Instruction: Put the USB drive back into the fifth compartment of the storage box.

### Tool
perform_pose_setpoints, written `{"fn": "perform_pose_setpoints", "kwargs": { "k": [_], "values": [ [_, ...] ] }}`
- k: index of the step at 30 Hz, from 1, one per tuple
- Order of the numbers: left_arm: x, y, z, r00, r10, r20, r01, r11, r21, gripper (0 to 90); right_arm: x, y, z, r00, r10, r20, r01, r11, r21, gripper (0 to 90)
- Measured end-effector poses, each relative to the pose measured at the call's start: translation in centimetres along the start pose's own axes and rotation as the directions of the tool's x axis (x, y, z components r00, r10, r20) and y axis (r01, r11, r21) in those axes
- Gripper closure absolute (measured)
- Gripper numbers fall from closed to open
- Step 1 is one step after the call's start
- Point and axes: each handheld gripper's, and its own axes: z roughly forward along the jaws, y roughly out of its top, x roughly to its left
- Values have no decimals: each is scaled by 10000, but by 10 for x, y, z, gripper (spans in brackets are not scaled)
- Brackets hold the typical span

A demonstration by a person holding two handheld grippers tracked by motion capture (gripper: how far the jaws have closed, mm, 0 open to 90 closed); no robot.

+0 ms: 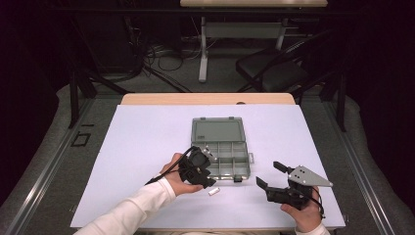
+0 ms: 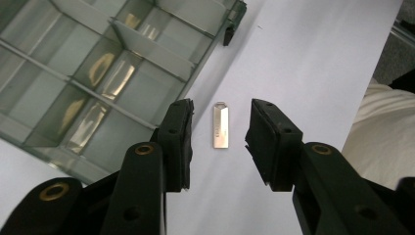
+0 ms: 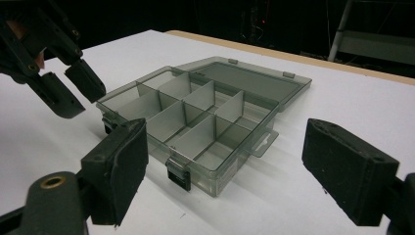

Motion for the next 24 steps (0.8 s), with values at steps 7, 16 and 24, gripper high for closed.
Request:
{"fn": "perform_pose_setpoints", "kwargs": {
  "k": [7,16,24],
  "values": [
    [0,3,13,9995,217,-218,-210,9993,315,631,1,0,0,10000,-37,-55,37,10000,19,173],
    [2,5,24,9999,83,-56,-79,9976,683,653,1,0,0,10000,-48,-61,48,10000,-1,173],
    [-1,7,34,9997,-235,63,226,9918,1255,665,1,0,1,10000,-48,-87,48,10000,36,172]
  ]
}}
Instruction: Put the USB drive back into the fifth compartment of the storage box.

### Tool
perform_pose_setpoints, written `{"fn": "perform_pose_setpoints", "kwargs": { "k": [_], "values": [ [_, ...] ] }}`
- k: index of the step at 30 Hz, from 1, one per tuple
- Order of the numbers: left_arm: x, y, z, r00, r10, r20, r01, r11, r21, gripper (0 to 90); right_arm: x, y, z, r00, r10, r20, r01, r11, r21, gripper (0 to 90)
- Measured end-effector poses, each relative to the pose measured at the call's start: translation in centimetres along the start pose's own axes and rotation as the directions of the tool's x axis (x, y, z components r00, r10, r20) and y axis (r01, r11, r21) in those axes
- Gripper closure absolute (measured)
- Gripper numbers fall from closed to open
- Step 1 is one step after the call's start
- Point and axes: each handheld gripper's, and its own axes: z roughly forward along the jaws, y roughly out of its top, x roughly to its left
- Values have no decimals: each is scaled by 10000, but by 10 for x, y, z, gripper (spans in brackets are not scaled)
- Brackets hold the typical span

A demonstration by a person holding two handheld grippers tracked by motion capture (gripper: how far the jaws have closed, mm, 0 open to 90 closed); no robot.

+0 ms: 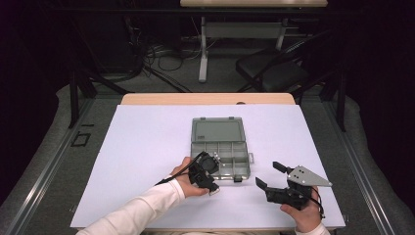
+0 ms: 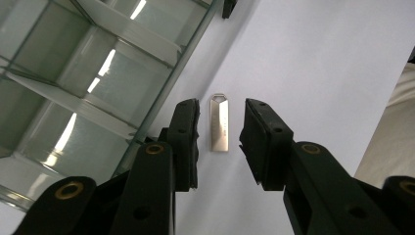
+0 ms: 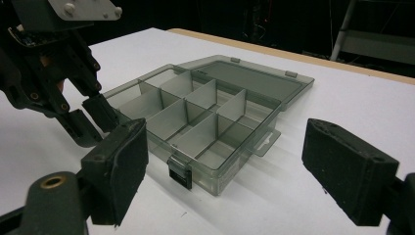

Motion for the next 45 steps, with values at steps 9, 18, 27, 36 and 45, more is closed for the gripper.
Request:
{"fn": "perform_pose_setpoints", "kwargs": {
  "k": [9,18,27,36,45],
  "values": [
    [-1,1,9,9998,-213,-34,213,9996,166,674,0,0,0,10000,-41,9,41,10000,-3,173],
    [-4,1,15,9999,-97,-129,100,9995,295,698,0,0,0,10000,-88,22,88,10000,34,175],
    [-4,0,21,9997,-91,-208,100,9990,437,714,-1,0,0,10000,-91,12,91,9999,80,175],
    [-4,1,25,9994,-24,-332,42,9985,540,716,-1,0,0,9999,-118,5,118,9998,132,177],
    [-5,1,27,9993,55,-365,-31,9978,659,722,-1,0,0,9999,-151,-48,152,9997,206,178]
  ]
}}
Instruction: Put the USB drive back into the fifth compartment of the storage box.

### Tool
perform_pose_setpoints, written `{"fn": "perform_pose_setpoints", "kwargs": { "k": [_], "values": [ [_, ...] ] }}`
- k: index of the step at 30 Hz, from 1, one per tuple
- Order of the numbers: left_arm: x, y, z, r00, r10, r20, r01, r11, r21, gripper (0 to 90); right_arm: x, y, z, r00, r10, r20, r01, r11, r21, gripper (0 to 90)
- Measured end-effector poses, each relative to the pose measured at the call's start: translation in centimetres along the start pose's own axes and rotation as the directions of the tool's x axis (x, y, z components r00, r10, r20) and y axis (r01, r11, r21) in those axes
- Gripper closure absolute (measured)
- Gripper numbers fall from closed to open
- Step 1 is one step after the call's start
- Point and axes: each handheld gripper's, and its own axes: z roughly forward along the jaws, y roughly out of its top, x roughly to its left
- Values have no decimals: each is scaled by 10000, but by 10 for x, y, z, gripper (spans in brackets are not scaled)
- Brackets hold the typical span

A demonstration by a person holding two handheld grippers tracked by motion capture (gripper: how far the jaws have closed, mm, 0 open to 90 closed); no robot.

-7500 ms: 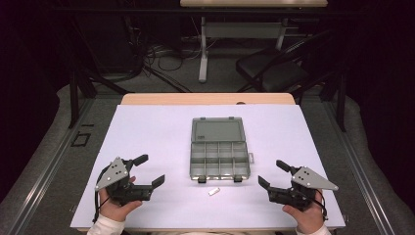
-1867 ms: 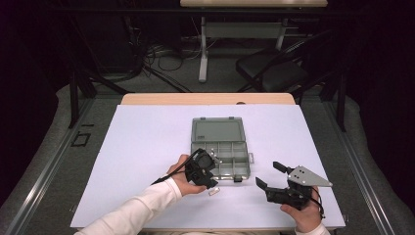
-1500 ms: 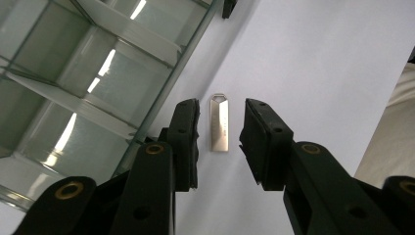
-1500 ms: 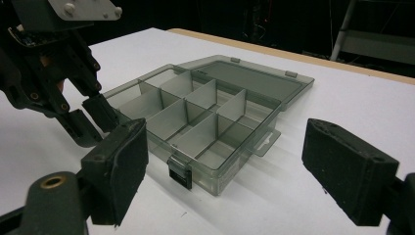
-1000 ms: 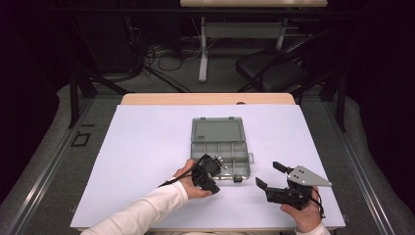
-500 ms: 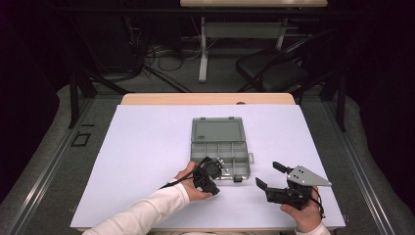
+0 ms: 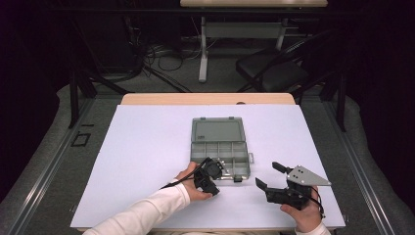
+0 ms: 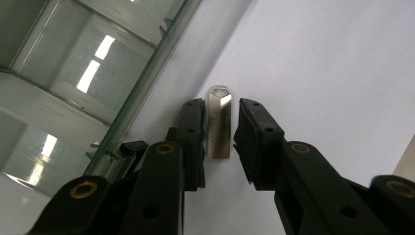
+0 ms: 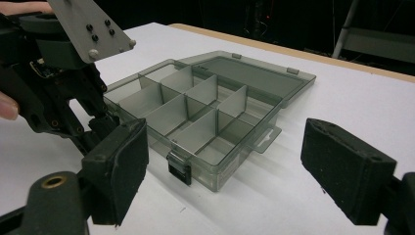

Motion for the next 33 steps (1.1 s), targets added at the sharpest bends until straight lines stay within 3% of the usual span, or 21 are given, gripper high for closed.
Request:
{"fn": "perform_pose_setpoints", "kwargs": {
  "k": [33],
  "values": [
    [-2,0,4,9994,156,-294,-154,9999,64,771,-1,0,0,10000,28,23,-28,10000,-33,182]
  ]
}}
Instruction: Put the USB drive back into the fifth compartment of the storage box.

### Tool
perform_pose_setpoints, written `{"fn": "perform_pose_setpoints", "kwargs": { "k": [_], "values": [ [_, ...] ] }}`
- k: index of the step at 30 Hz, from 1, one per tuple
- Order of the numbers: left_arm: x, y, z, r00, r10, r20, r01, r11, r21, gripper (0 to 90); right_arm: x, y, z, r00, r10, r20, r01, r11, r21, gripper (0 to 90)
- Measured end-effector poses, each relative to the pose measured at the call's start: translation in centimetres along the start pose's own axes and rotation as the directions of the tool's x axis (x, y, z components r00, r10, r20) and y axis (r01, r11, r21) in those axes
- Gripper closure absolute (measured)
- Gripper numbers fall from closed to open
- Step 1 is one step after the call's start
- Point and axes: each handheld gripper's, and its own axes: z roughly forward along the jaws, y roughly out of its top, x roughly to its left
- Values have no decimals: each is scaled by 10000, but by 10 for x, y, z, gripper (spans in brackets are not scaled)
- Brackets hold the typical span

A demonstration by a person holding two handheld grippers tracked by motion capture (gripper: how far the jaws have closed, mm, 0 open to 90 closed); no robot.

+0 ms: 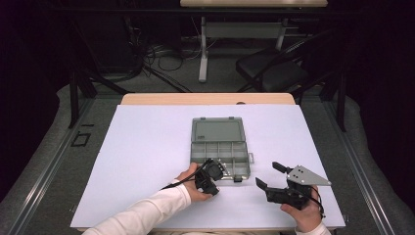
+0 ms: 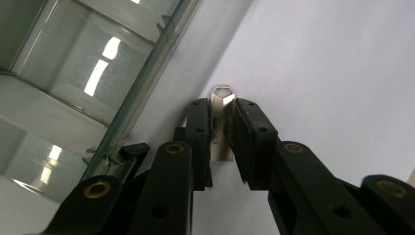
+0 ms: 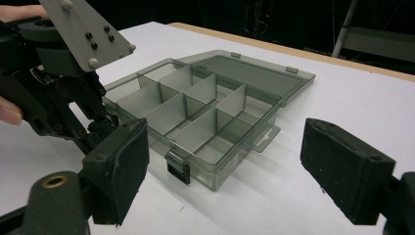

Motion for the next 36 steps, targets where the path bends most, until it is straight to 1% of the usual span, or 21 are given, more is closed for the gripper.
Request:
{"fn": "perform_pose_setpoints", "kwargs": {
  "k": [6,18,23,33,36],
  "values": [
    [0,0,0,10000,-47,-3,47,10000,6,787,-1,0,0,10000,19,17,-19,10000,22,183],
    [0,0,-2,10000,1,1,-1,10000,-16,789,-1,0,0,10000,1,36,-1,10000,43,183],
    [2,1,-7,9999,-90,64,90,9999,-70,789,-1,0,0,10000,-7,29,7,10000,32,183],
    [3,1,-18,9999,-111,44,112,9997,-202,789,-1,0,0,10000,-11,36,11,10000,23,183],
    [4,1,-22,9999,-118,120,121,9997,-230,790,-1,0,-1,10000,28,28,-28,10000,24,184]
  ]
}}
